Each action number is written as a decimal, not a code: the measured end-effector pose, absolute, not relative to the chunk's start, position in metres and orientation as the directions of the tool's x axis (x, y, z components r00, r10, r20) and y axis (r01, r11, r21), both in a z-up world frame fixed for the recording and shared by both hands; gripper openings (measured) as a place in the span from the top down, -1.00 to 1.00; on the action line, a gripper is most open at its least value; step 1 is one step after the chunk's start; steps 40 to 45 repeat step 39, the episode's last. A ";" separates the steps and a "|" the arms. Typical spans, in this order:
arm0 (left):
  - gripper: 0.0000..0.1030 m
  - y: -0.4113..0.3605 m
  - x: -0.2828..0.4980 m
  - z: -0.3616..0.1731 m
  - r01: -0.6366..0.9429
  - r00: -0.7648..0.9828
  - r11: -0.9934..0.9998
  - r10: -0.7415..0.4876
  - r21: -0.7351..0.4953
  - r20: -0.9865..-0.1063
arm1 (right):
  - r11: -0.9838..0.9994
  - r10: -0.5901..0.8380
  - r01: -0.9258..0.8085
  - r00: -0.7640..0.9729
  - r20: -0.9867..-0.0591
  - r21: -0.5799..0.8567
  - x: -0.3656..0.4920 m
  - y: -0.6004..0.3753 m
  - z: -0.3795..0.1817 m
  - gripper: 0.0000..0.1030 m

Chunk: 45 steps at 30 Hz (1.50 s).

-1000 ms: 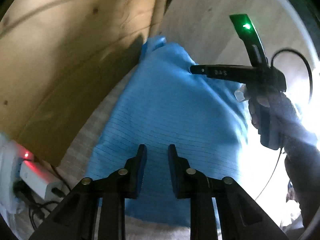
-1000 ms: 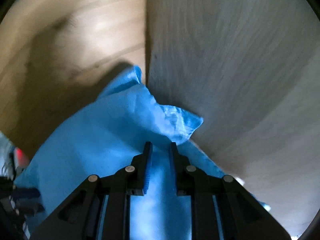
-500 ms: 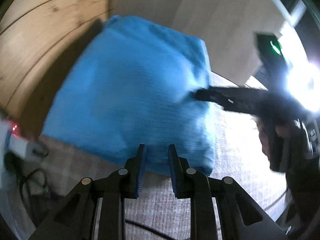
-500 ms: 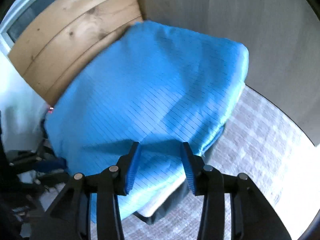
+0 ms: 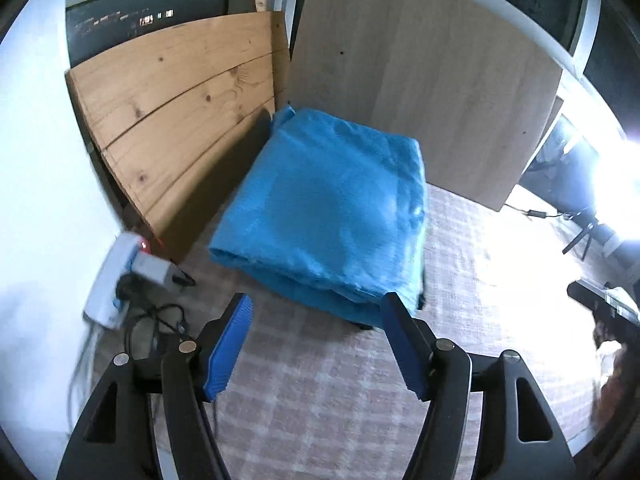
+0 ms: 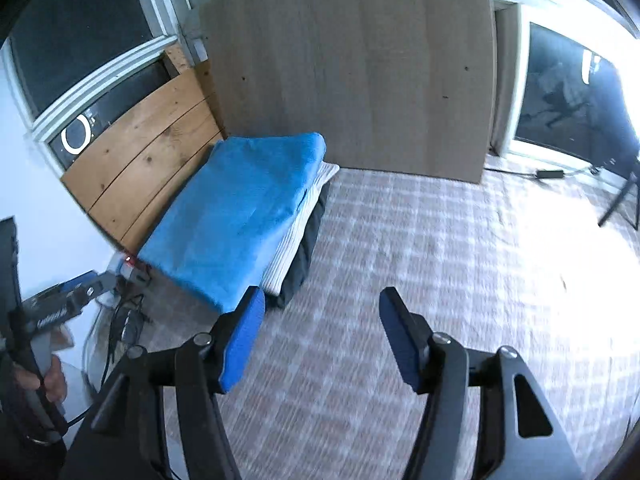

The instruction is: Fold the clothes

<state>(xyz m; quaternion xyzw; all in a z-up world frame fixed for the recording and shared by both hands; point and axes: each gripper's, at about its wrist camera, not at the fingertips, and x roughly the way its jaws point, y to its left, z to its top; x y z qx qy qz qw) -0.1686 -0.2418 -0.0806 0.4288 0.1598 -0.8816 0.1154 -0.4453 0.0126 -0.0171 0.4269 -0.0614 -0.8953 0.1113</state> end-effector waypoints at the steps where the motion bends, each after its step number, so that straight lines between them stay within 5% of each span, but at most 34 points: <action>1: -0.27 -0.239 -0.156 -0.076 0.351 -0.599 -0.918 -0.070 -0.183 -0.797 | -0.969 -0.248 0.143 -0.609 -0.753 0.204 -0.441 0.012 -0.018 -0.14; 24: -0.28 -0.080 -0.016 -0.030 0.442 -0.616 -0.888 -0.197 -0.128 -0.763 | -0.992 -0.121 0.114 -0.646 -0.754 0.062 -0.286 0.118 -0.009 -0.15; 45: -0.43 -0.041 0.006 -0.006 0.445 -0.642 -0.891 -0.249 -0.088 -0.725 | -0.993 -0.105 0.112 -0.672 -0.733 0.039 -0.257 0.140 -0.002 -0.15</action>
